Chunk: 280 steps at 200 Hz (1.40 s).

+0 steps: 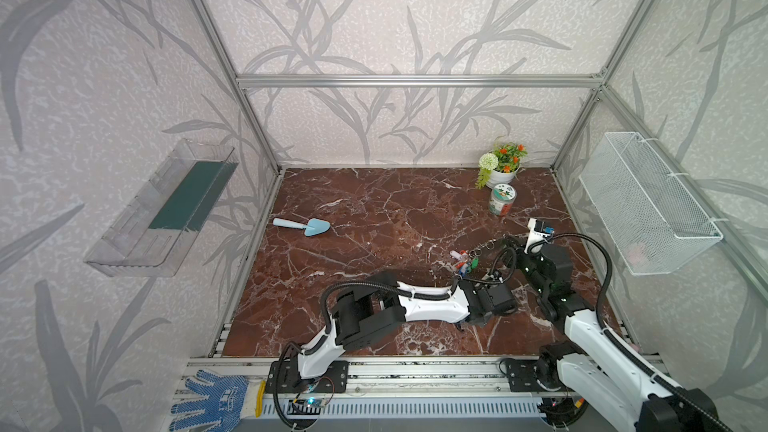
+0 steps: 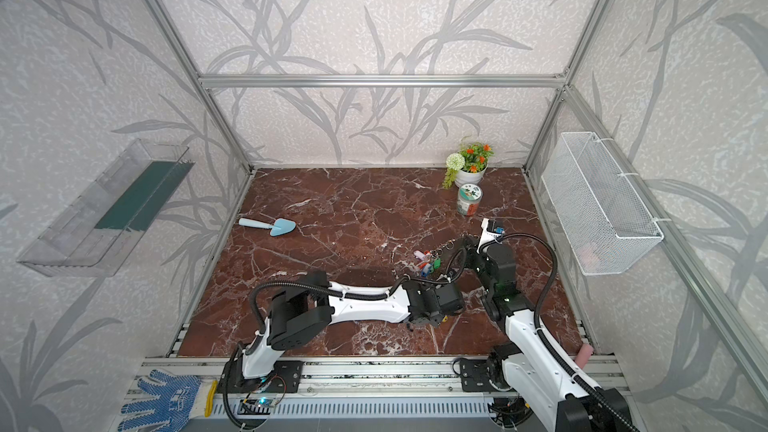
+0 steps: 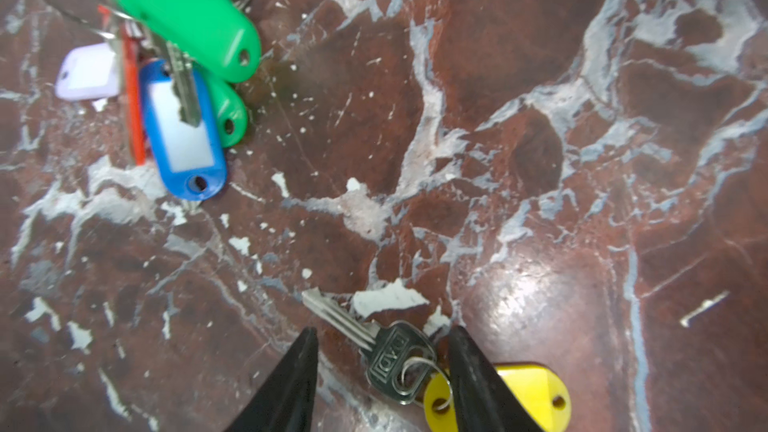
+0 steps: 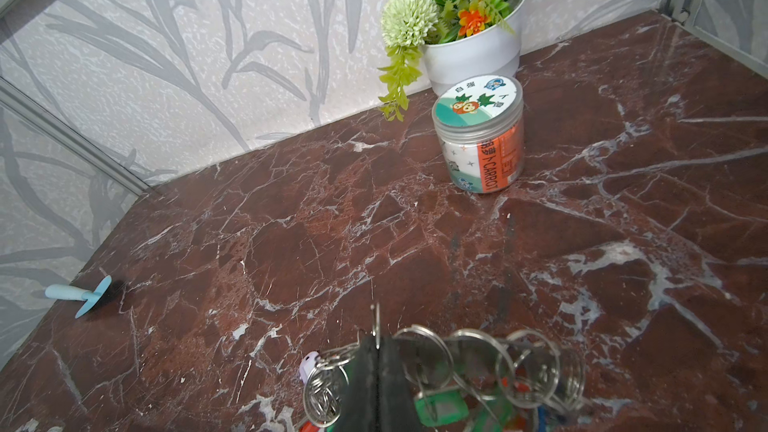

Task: Put the keys on the keyring

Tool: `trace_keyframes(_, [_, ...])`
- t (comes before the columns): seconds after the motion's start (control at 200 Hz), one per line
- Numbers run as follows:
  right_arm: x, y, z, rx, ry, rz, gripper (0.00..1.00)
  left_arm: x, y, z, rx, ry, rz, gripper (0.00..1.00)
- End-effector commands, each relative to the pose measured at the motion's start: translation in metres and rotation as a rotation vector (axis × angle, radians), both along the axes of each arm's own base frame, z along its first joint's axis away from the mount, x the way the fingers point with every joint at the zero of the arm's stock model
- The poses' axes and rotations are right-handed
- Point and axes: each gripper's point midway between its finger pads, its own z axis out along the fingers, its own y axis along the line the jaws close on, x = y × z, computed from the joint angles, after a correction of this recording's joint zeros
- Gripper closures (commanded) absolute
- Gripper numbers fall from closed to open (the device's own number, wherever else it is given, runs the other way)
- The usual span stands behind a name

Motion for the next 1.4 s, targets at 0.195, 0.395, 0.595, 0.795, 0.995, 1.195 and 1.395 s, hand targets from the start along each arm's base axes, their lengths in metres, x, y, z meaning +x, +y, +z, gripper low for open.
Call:
trace_keyframes(0.195, [0.0, 0.003, 0.015, 0.035, -0.054, 0.015, 1.0, 0.005, 0.054, 0.007, 0.103, -0.056, 0.125, 0.51])
trace_keyframes(0.395, [-0.004, 0.012, 0.01, 0.041, -0.045, 0.068, 1.0, 0.004, 0.069, 0.008, 0.053, -0.033, 0.118, 0.52])
trace_keyframes(0.595, [-0.011, 0.016, 0.006, 0.052, -0.03, 0.098, 1.0, -0.001, 0.062, 0.03, -0.108, 0.044, -0.044, 0.57])
trace_keyframes(0.795, [-0.019, 0.02, 0.001, 0.07, 0.009, 0.122, 1.0, -0.002, 0.082, 0.069, -0.152, 0.044, -0.198, 0.57])
trace_keyframes(0.995, [-0.029, 0.025, -0.008, 0.101, 0.034, 0.148, 1.0, -0.022, 0.096, 0.069, 0.015, 0.042, -0.514, 0.56])
trace_keyframes(1.195, [-0.032, 0.023, -0.007, 0.11, 0.019, 0.133, 1.0, -0.033, 0.079, 0.064, -0.045, -0.208, -0.83, 0.55])
trace_keyframes(1.395, [-0.029, 0.025, -0.01, 0.121, 0.026, 0.137, 1.0, -0.016, 0.061, 0.046, 0.003, -0.348, -0.89, 0.59])
